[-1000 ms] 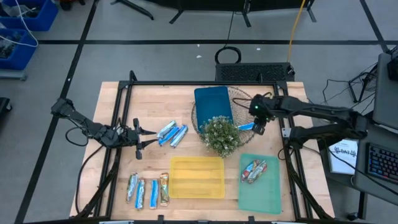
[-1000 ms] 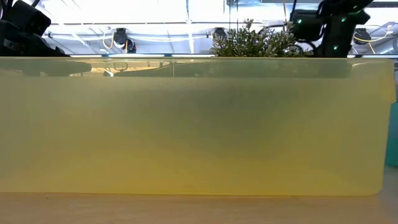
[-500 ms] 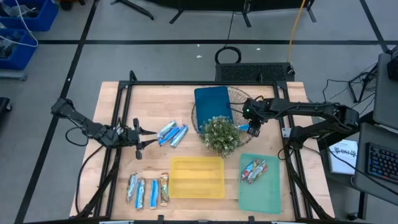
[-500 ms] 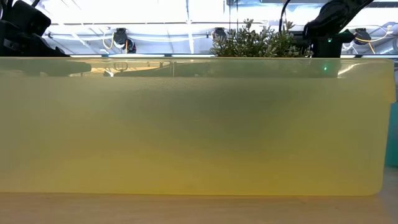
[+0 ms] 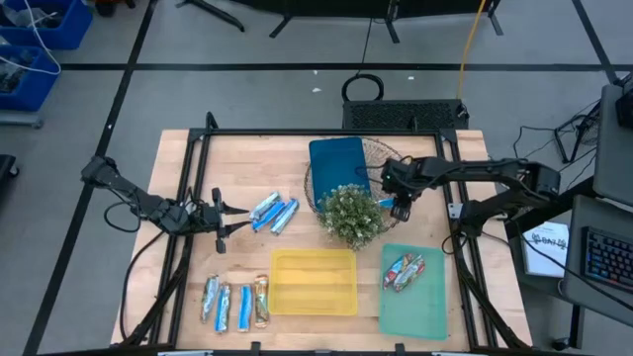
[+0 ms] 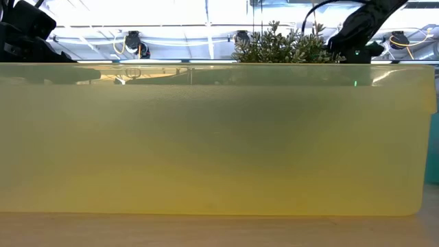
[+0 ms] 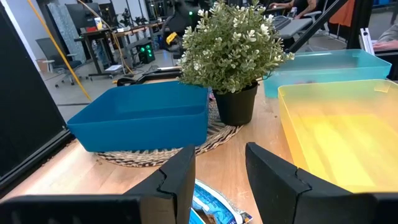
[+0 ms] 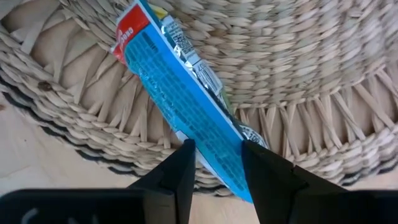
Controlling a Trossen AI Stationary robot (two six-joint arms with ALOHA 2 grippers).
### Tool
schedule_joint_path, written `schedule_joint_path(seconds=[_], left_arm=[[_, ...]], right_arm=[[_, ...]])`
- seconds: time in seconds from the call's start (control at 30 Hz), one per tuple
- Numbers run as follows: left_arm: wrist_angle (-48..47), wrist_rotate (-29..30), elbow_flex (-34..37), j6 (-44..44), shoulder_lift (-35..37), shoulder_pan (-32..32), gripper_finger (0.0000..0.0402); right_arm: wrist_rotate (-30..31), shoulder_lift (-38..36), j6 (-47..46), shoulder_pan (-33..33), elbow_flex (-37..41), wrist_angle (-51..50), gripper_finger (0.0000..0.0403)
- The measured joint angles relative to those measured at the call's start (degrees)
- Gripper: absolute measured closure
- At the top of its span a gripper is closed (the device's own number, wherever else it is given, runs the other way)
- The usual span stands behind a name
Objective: Pick and place Granola Bars by type
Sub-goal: Put the green granola bar into the light green bin
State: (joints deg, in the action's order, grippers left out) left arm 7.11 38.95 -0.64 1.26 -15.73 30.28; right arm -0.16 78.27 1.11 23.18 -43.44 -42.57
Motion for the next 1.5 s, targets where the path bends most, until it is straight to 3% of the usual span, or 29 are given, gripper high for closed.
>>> schedule_joint_path(seconds=[0.43,0.73,1.07,1.5], left_arm=[[-0.02,-0.01,-0.01,0.0,-0.02,0.02,0.0256],[-0.02,0.0,-0.01,0.0,0.0,0.01,0.0256],[-0.02,0.01,0.0,0.0,-0.01,0.02,0.0256],[0.0,-0.01,-0.01,0.0,0.01,0.01,0.0256]], right_arm=[[1.23,1.1,1.15,-0.02,2.21,2.63,0.0282],[3.08,1.09,1.23,-0.04,2.25,2.62,0.0392],[3.13,-0.01,1.28,-0.04,2.28,2.42,0.0402],[3.1,-10.55,1.12,-0.04,2.32,2.43,0.0403]])
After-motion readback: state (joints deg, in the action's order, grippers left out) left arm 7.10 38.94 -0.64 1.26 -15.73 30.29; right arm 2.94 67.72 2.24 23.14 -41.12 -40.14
